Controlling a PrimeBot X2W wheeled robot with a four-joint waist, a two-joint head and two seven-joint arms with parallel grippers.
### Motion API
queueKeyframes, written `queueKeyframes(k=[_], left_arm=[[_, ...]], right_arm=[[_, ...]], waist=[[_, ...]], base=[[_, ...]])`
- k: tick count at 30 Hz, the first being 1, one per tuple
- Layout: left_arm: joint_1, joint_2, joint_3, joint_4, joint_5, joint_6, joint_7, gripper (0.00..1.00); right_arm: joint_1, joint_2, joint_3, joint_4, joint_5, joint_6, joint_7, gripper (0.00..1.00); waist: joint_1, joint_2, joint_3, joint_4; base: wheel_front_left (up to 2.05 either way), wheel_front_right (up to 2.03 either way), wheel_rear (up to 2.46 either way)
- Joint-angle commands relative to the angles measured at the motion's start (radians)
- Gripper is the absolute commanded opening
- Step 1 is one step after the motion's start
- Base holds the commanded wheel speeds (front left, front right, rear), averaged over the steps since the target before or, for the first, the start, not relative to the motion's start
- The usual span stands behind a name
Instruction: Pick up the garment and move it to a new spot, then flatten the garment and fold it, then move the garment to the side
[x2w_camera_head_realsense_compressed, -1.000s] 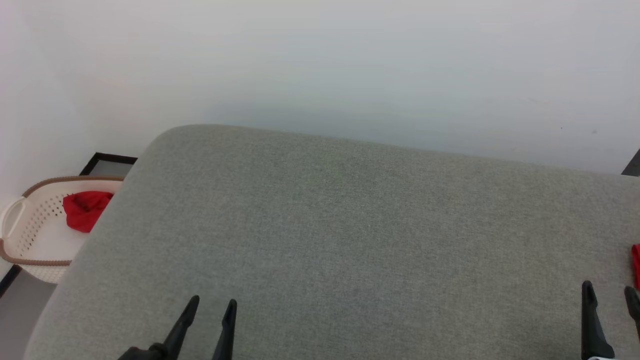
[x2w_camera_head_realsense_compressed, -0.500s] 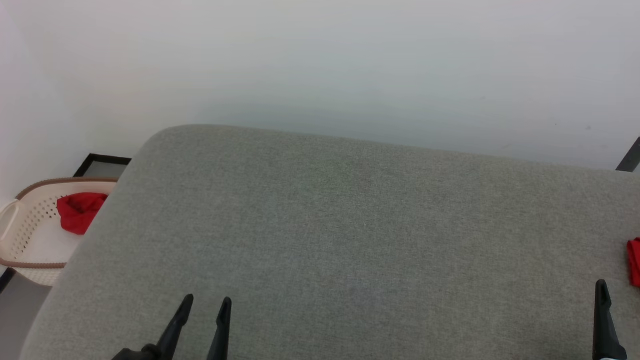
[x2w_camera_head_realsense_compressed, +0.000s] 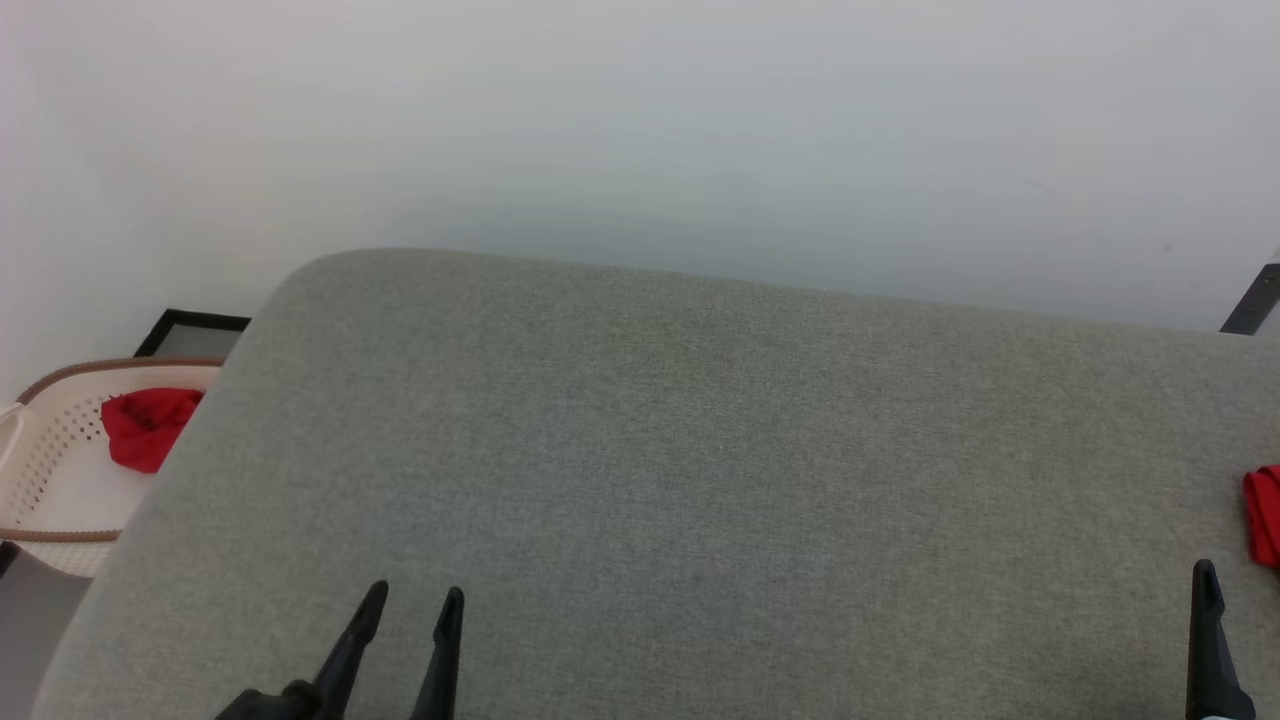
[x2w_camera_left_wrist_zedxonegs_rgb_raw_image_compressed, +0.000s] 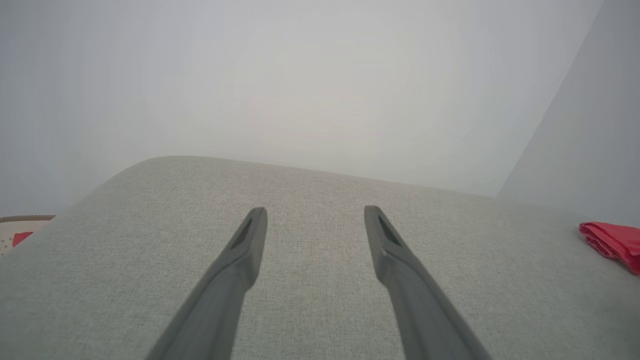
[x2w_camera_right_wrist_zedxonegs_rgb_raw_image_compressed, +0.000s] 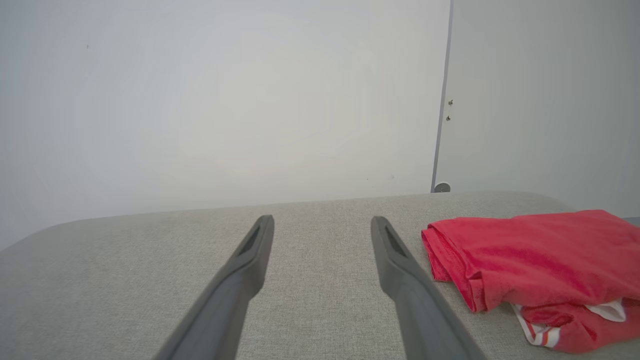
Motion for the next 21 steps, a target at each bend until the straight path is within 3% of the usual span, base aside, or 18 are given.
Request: queueKeyframes(k=[1, 2, 3, 8, 21], left_arm=[[-0.006, 0.003, 0.004, -0.003, -0.002, -0.002, 0.0, 1.0], [-0.007, 0.003, 0.004, -0.005, -0.001, -0.002, 0.0, 1.0], [0.0, 0.001, 0.004, -0.002, 0.0, 0.0, 0.0, 0.0], [0.015, -0.014, -0.002, 0.036, -0.012, 0.0, 0.003, 0.0], [-0.033, -0.027, 0.026, 0.069, -0.241, 0.001, 0.056, 0.0]], right_arm=[[0.013, 0.004, 0.0, 0.001, 0.006, -0.001, -0.003, 1.0], [0.012, 0.004, 0.0, 0.002, 0.008, -0.001, -0.004, 1.0], [0.0, 0.0, 0.0, 0.001, 0.006, 0.0, -0.001, 0.0], [-0.005, 0.008, 0.001, 0.049, 0.02, 0.0, 0.006, 0.0], [-0.056, 0.007, 0.024, 0.097, 0.258, 0.0, 0.049, 0.0]], waist=[[0.0, 0.0, 0.0, -0.002], [0.0, 0.0, -0.001, -0.004], [0.0, 0.0, -0.001, -0.004], [0.0, 0.0, -0.001, -0.006], [0.0, 0.0, 0.002, -0.014]], base=[[0.0, 0.0, 0.0], [0.0, 0.0, 0.0], [0.0, 0.0, 0.0], [0.0, 0.0, 0.0], [0.0, 0.0, 0.0]])
